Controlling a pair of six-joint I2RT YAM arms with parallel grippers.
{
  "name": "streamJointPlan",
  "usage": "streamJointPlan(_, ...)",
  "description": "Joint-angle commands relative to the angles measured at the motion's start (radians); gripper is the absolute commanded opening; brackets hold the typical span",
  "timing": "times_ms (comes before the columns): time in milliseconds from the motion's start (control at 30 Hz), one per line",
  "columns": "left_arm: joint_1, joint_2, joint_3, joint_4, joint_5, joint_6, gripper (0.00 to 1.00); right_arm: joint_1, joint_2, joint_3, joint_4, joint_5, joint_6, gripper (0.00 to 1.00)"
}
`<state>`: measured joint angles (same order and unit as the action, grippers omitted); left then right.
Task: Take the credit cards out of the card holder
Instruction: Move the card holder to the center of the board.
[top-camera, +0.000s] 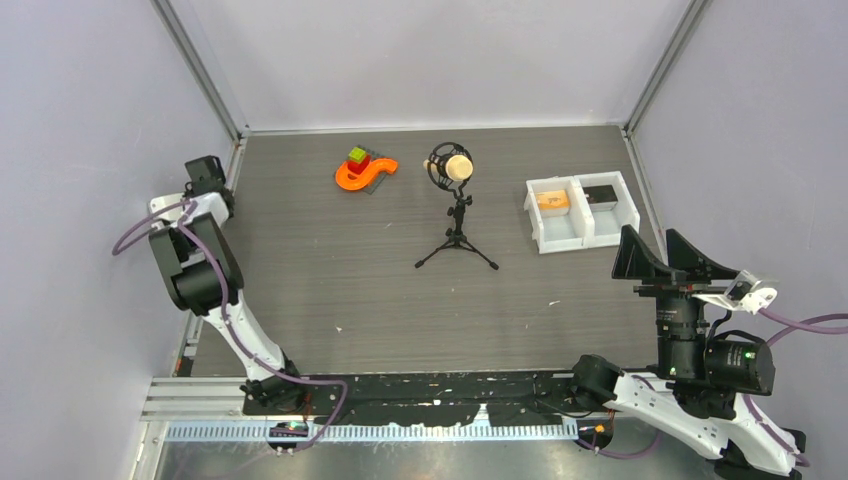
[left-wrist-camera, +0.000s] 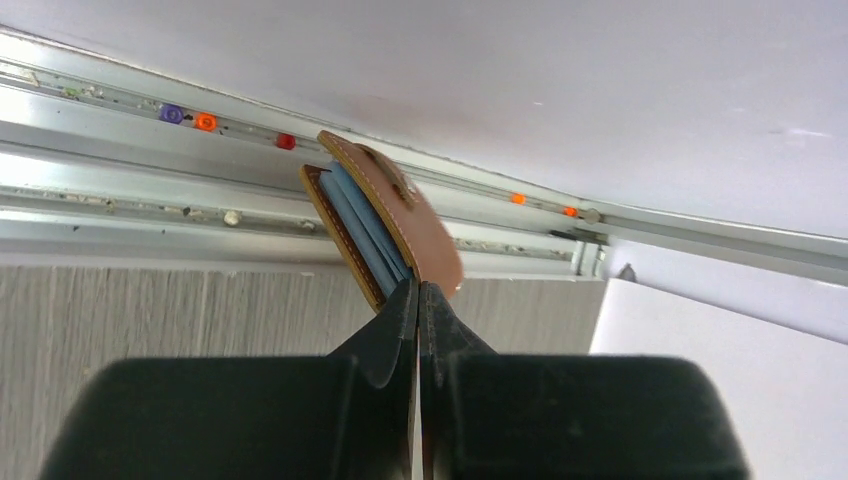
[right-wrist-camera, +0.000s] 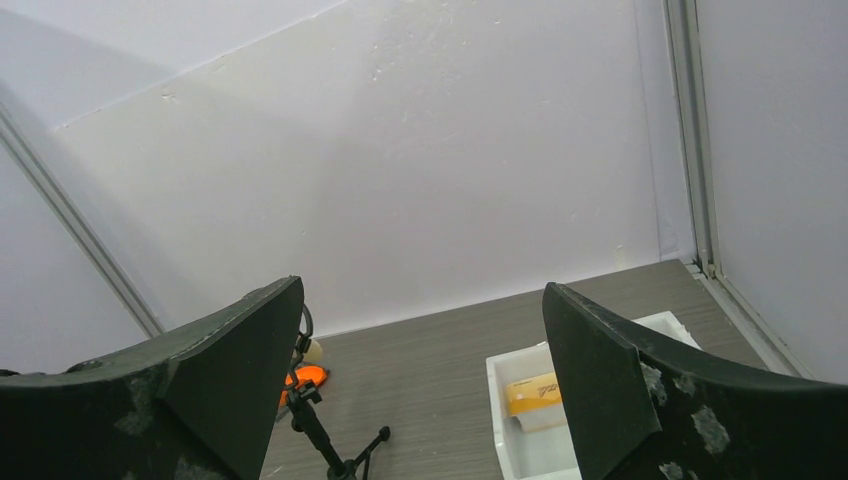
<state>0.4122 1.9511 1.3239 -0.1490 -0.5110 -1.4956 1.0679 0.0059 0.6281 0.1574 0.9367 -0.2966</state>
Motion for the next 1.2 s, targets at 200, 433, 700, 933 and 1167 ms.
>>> streamJointPlan(200,-0.154,-0.324,-0.214,-0.05,0.023,0.071,0.0,0.009,-0.164,0.008,-0.006,-0.041,0.035,0.98)
streamJointPlan(433,-0.476,-0.706,-0.504,-0.225,0.017,-0.008,0.0,0.012,-0.157,0.035,-0.057,-0.06,0.051,0.99)
streamJointPlan(700,-0.924,-1.003,-0.724,-0.463,-0.029,-0.123,0.01,0.035,-0.091,0.184,-0.217,-0.023,0.078,0.99)
streamJointPlan(933,-0.984,-1.098,-0.735,-0.416,0.087,0.179,0.44,0.035,0.041,0.373,-0.626,-0.059,0.353,1.0)
streamJointPlan(1167,-0.862,-1.02,-0.749,-0.307,0.182,0.603,0.49,0.035,0.278,0.413,-0.864,-0.228,0.633,0.93)
